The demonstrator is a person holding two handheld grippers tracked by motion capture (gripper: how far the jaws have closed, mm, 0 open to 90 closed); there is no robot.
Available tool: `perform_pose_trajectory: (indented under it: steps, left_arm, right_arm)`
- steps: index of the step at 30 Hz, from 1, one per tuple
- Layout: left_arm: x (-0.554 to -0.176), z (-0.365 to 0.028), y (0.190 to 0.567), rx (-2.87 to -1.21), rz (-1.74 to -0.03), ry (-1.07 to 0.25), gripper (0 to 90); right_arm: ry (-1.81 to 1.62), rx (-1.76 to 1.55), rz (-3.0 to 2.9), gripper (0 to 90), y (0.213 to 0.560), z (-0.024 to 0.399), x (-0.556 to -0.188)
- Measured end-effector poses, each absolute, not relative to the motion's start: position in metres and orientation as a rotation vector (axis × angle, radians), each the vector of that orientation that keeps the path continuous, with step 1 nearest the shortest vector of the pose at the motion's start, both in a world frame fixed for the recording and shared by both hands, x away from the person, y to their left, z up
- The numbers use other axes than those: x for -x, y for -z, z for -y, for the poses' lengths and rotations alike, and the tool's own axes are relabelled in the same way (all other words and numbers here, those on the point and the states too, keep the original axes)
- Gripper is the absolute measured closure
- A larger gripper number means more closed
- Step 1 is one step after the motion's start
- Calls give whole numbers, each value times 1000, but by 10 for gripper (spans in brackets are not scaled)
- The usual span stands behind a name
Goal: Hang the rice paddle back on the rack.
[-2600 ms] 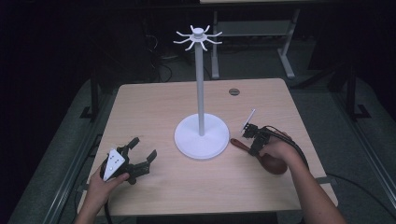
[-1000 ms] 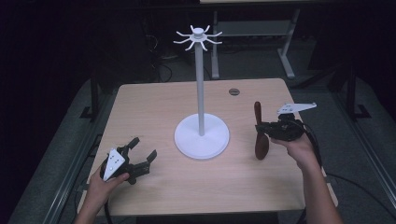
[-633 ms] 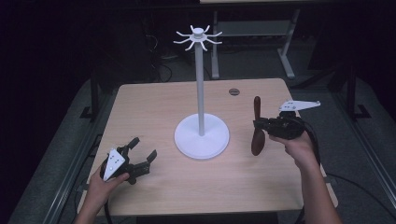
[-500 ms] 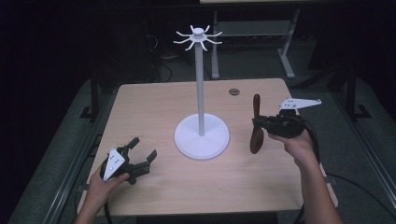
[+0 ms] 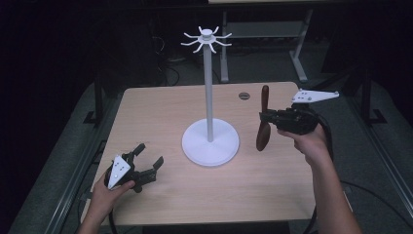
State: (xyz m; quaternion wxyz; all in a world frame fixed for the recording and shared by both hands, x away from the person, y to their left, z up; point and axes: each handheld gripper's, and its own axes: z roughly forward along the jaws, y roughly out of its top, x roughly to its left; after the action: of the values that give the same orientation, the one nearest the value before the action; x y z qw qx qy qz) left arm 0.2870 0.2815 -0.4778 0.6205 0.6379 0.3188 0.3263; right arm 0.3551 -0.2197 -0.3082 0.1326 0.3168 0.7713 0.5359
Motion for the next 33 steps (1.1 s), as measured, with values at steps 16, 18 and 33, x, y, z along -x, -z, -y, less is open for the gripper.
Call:
perform_pose_trajectory:
  steps: [16,18,33]
  left_arm:
    - [-287,-281,478,-1452,-732,-744,127]
    - [-287,-281,478,-1452,-732,-744,127]
    - [-287,-281,478,-1451,-730,-736,127]
  right_arm:
    - [-1625,-811,-2234,776,266,198,-364]
    - [-1633,-799,-2235,776,261,195,-367]
    - [-1678,-715,-2240,776,230,173,-382]
